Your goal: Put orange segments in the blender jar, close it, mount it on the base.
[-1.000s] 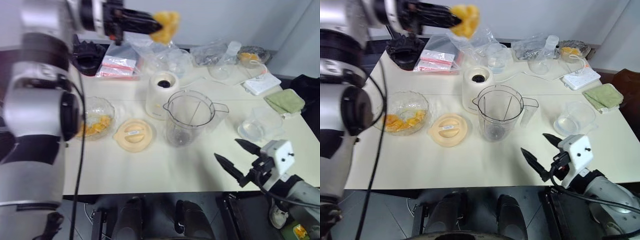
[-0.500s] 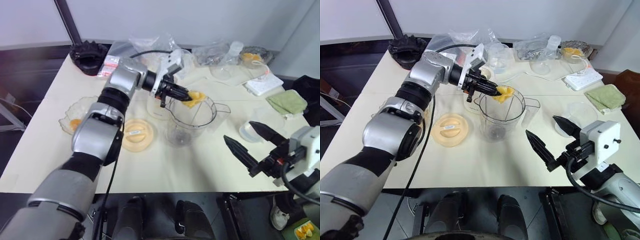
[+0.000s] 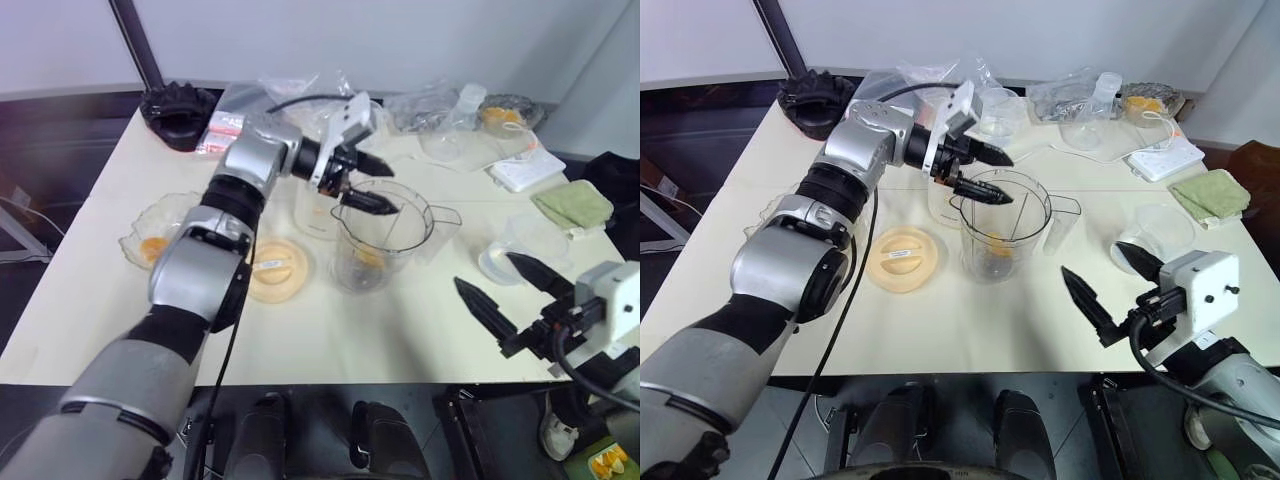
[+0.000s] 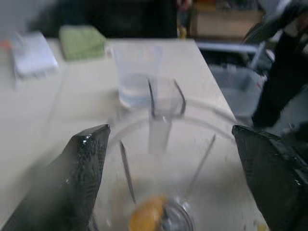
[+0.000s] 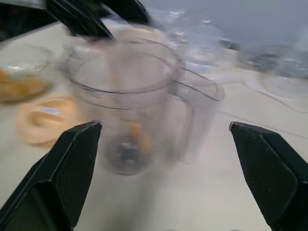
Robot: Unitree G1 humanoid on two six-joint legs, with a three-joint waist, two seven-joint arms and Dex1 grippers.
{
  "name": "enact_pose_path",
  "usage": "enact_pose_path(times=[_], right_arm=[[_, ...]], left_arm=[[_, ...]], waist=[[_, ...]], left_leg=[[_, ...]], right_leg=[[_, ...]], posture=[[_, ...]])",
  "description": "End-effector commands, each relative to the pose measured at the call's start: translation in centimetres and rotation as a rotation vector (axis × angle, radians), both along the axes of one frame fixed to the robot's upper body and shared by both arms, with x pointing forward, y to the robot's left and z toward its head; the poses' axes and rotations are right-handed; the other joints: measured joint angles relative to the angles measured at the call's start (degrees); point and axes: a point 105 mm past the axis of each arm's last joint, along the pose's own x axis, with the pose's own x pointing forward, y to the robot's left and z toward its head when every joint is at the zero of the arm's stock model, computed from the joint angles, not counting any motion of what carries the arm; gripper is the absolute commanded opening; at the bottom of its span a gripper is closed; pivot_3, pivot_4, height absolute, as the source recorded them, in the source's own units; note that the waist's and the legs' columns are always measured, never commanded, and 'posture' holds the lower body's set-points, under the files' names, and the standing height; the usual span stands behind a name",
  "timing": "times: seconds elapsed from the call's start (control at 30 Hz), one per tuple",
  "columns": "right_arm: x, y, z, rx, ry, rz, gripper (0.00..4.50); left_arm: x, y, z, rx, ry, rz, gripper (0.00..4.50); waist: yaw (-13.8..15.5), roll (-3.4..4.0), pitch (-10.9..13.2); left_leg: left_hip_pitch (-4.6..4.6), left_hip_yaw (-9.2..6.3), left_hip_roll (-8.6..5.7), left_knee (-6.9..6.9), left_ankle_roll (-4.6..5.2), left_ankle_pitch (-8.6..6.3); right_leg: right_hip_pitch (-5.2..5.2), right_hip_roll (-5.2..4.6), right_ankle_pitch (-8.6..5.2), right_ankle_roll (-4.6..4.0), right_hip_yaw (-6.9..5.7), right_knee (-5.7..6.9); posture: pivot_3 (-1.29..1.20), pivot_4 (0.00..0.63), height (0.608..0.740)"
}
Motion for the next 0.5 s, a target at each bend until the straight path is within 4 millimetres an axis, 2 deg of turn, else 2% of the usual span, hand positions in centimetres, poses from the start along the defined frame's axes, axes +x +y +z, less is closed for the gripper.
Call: enact_pose_path(times=[0.03, 0.1, 0.23, 0.33, 0.4, 0.5], right_arm=[[0.1, -2.3, -0.3, -0.068, -0.044, -0.139, 4.5], [-0.3, -3.6, -1.1, -0.071, -0.029, -0.201, 4.5], [-0.5, -7.4, -3.0, -0.089, 0.011, -0.378, 4.5], [0.1, -10.2, -4.2, -0.1, 0.026, -0.499, 4.5], [0.8, -11.8, -4.6, -0.102, 0.027, -0.559, 4.5], [2.6, -13.0, -5.5, -0.097, 0.034, -0.578, 4.5]], left_arm=[[0.1, 0.7, 4.0, -0.164, -0.1, 0.065, 4.36], [-0.6, 1.6, 4.4, -0.203, -0.11, 0.071, 4.36], [-3.8, 5.2, 2.2, -0.2, -0.075, 0.069, 4.36], [-6.7, 6.9, 0.6, -0.158, -0.028, 0.057, 4.36], [-7.8, 7.6, -0.2, -0.121, -0.015, 0.078, 4.36], [-8.9, 8.7, -1.2, -0.099, 0.021, 0.115, 4.36]], waist=[[-0.08, 0.02, 0.0], [-0.11, 0.16, -0.08], [-0.22, 0.62, -0.23], [-0.07, 0.7, -0.15], [0.02, 0.73, -0.13], [-0.29, 1.0, -0.19]], left_leg=[[-0.01, -0.01, 0.0, 0.03, 0.02, -0.01], [0.0, -0.03, 0.0, 0.03, 0.02, -0.01], [0.11, -0.08, 0.04, -0.16, 0.03, -0.02], [0.14, -0.15, 0.13, -0.22, 0.02, -0.01], [0.08, -0.22, 0.17, -0.1, 0.0, 0.01], [0.15, -0.24, 0.17, 0.16, -0.02, 0.0]], right_leg=[[0.0, 0.0, 0.01, 0.01, 0.01, 0.0], [0.0, 0.0, 0.01, 0.02, 0.0, 0.02], [0.0, 0.09, -0.03, 0.04, 0.01, 0.11], [-0.07, 0.26, -0.04, 0.02, 0.0, 0.25], [-0.06, 0.29, -0.06, -0.04, -0.01, 0.28], [0.13, 0.25, 0.04, -0.17, 0.14, 0.06]], posture=[[0.0, 0.15, 0.74], [0.0, 0.15, 0.74], [0.0, 0.15, 0.74], [0.0, 0.15, 0.74], [0.0, 0.15, 0.74], [0.0, 0.15, 0.74]])
